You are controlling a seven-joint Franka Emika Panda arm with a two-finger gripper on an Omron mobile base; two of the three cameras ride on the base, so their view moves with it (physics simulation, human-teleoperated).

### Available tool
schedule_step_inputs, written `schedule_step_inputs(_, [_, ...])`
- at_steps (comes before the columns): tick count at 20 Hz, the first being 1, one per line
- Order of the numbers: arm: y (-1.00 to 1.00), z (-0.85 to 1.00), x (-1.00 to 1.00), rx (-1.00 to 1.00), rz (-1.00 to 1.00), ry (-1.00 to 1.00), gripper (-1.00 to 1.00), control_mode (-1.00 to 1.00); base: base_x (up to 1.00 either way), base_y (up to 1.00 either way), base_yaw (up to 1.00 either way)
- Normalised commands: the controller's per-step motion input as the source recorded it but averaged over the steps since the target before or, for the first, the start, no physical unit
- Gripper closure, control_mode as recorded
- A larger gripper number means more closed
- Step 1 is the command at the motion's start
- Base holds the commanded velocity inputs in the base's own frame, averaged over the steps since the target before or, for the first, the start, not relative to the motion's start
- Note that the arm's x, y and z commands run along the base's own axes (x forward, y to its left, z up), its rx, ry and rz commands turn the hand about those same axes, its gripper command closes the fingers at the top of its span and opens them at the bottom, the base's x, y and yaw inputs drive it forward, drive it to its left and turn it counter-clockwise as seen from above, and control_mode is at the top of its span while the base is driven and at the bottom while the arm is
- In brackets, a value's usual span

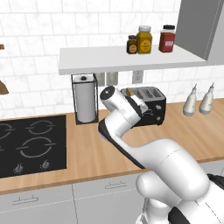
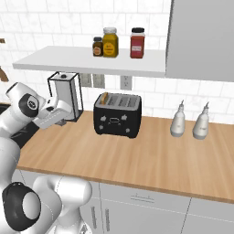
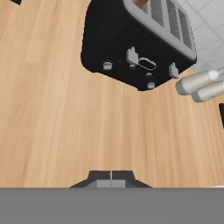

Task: Start the toaster. Once the lever pops up, take the bread to the plate on the dining counter.

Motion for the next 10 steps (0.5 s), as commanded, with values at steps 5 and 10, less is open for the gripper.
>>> schedule_step_inputs(5, [0.0, 0.0, 0.0, 0.0, 0.0, 0.0, 1.0, -1.0, 0.0, 0.0, 0.0])
schedule_step_inputs(10, [0.0, 0.0, 0.0, 0.0, 0.0, 0.0, 1.0, -1.0, 0.0, 0.0, 0.0])
